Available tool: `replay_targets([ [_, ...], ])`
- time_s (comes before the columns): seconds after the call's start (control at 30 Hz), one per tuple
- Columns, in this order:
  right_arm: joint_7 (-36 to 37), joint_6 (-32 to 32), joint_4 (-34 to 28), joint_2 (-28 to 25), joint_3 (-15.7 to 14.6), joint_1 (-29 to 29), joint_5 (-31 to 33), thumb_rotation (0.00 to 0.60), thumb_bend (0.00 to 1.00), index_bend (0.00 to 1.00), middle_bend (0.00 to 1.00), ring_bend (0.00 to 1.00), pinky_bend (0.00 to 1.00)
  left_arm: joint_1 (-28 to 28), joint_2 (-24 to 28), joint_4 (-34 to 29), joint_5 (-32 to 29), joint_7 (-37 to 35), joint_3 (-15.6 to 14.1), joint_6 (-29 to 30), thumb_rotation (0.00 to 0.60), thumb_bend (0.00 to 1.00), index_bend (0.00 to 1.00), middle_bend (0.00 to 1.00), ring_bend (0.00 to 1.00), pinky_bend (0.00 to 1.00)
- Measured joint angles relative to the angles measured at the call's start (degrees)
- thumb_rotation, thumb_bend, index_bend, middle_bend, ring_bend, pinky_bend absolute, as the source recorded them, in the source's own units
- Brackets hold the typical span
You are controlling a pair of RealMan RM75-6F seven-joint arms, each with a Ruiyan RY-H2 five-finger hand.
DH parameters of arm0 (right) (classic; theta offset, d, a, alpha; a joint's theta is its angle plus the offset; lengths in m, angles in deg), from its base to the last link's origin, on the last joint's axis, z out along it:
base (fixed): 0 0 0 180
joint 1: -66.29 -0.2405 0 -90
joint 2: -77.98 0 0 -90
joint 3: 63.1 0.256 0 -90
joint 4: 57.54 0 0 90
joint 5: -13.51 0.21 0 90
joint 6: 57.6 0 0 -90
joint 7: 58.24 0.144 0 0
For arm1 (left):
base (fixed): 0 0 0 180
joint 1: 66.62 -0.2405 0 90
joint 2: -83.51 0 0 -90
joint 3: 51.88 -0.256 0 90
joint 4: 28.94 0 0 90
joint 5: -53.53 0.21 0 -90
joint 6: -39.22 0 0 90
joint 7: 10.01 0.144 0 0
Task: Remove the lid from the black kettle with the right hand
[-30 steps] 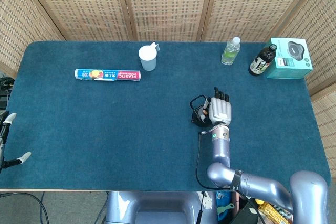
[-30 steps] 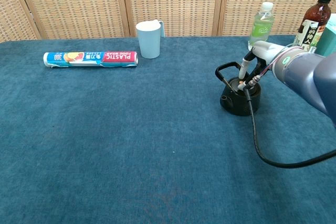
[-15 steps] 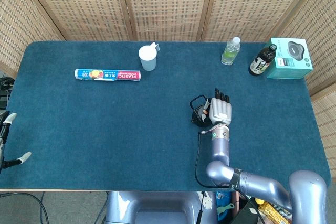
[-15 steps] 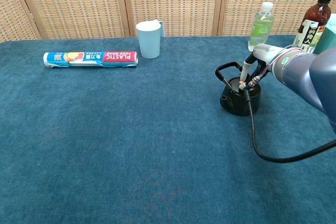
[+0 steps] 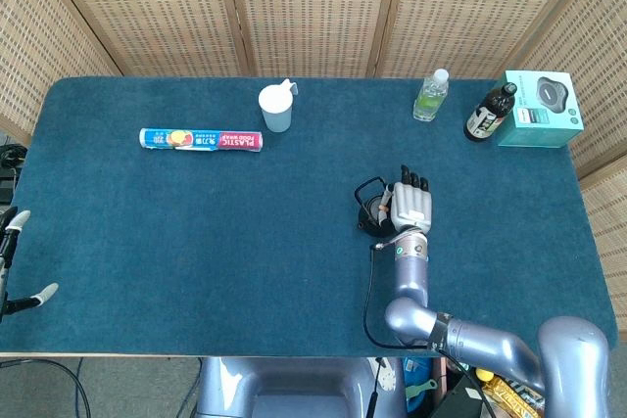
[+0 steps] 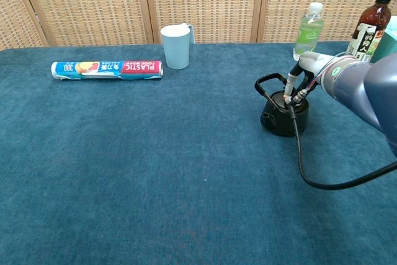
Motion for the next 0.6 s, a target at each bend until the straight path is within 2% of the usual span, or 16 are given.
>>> replay_targets([
  [0.37, 0.94, -1.87, -4.82, -2.83, 0.17, 0.91, -2.93, 0.6, 0.6, 0.65, 0.0, 0.0, 0.0, 0.04, 0.08, -0.05, 0.08, -0.13, -0.1, -0.12, 0.6, 0.14, 0.0, 0.0, 0.0, 0.0],
  [0.6, 1.44, -3.71, -13.82, -7.84, -1.01, 2.62, -8.21, 0.6, 0.6, 0.65, 0.0, 0.0, 0.0, 0.0, 0.22, -0.19, 0.79, -0.48, -0.35, 0.05, 0.6, 0.14, 0.0, 0.0, 0.0, 0.0],
])
